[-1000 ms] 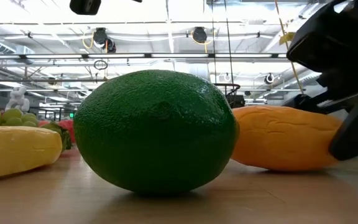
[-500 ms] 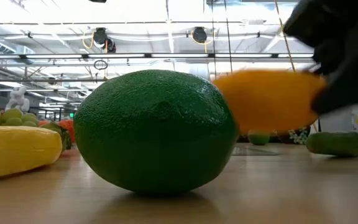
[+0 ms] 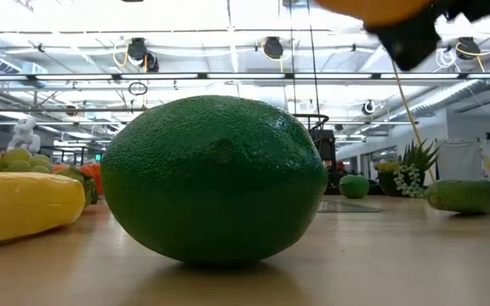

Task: Build produce basket
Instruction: Put the yellow mango into the gold wire basket

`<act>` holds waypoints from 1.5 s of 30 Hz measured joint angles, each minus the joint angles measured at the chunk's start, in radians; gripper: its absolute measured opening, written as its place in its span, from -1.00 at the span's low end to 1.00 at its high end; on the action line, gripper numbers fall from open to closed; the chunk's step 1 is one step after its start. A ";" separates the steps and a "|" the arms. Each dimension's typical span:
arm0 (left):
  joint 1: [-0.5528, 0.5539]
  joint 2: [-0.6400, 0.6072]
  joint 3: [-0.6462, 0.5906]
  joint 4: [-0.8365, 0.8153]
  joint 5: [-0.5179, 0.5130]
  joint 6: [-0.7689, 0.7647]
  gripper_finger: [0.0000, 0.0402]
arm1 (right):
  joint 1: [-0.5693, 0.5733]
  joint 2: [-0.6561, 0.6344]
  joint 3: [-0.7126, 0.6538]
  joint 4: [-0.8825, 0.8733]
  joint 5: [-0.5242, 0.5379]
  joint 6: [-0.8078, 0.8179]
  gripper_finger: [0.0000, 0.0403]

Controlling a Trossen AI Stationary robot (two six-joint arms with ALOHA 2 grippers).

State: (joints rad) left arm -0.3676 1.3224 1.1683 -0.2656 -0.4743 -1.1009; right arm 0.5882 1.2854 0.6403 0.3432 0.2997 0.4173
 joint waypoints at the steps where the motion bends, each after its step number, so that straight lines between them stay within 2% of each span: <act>1: 0.000 0.000 0.000 0.000 -0.002 0.007 -0.13 | 0.000 -0.029 0.000 -0.004 0.017 -0.012 0.20; 9: 0.001 0.000 0.000 -0.001 -0.082 0.053 -0.13 | -0.015 -0.233 0.000 -0.014 0.171 -0.075 0.18; 14: 0.008 0.000 0.000 -0.001 -0.091 0.072 -0.13 | -0.020 -0.327 0.010 -0.014 0.284 -0.112 0.18; 19: 0.011 0.000 0.000 0.000 -0.091 0.101 -0.13 | -0.020 -0.385 0.059 -0.010 0.409 -0.240 0.18; 22: 0.011 0.000 0.000 -0.004 -0.087 0.128 -0.13 | -0.029 -0.403 0.065 0.059 0.460 -0.351 0.18; 28: 0.011 0.000 0.000 -0.044 -0.086 0.153 -0.13 | -0.067 -0.417 0.066 0.311 0.463 -0.604 0.18; 34: 0.028 0.000 0.000 -0.087 -0.084 0.303 -0.13 | -0.071 -0.417 0.066 0.514 0.463 -0.917 0.18; 38: 0.063 0.000 0.000 -0.110 -0.050 0.328 -0.13 | -0.072 -0.417 0.066 0.582 0.464 -1.039 0.18; 45: 0.089 0.000 0.000 -0.105 -0.022 0.300 -0.13 | -0.072 -0.421 0.066 0.582 0.496 -1.190 0.18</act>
State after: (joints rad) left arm -0.2789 1.3220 1.1683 -0.3706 -0.4962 -0.8006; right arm 0.5167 0.8642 0.7059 0.9249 0.7961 -0.7726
